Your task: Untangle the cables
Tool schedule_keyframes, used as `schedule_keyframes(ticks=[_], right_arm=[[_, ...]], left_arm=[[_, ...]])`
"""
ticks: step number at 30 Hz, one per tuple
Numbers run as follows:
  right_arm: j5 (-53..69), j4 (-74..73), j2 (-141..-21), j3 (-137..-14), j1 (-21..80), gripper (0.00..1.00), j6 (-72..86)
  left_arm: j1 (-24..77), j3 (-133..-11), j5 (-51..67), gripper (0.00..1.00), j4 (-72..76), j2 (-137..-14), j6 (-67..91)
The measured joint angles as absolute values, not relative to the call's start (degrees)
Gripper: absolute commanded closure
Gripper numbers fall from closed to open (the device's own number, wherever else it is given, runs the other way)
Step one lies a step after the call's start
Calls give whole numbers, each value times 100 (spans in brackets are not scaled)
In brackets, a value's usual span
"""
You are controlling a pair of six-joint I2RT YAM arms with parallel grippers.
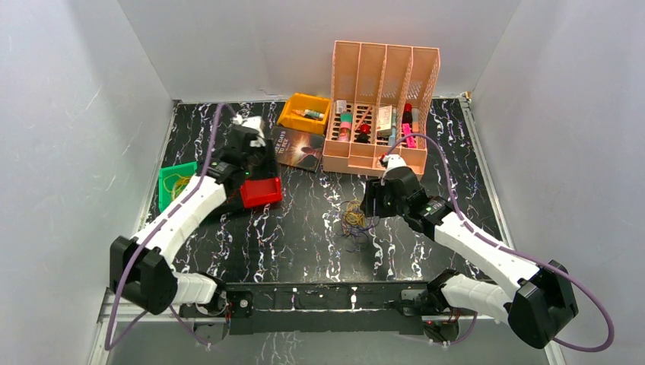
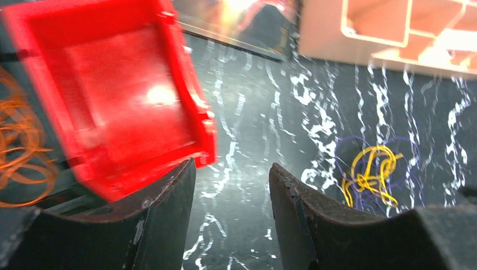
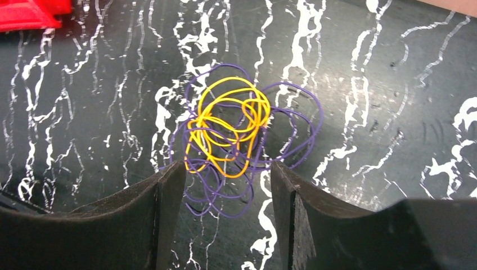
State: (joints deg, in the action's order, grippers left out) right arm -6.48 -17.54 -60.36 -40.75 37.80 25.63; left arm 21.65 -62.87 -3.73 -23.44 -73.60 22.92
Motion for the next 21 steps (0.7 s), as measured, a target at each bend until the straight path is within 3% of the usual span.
schedule_keyframes(ticks=[12, 21], right_arm=[[-731, -2176, -6195, -4064, 2932, 37, 2681], [10, -1929, -6193, -3756, 2722, 37, 2661]], left_arm=[[3922, -6377, -276, 50, -1199, -8855, 2718], [4399, -6576, 600, 53, -338, -9808, 2609]])
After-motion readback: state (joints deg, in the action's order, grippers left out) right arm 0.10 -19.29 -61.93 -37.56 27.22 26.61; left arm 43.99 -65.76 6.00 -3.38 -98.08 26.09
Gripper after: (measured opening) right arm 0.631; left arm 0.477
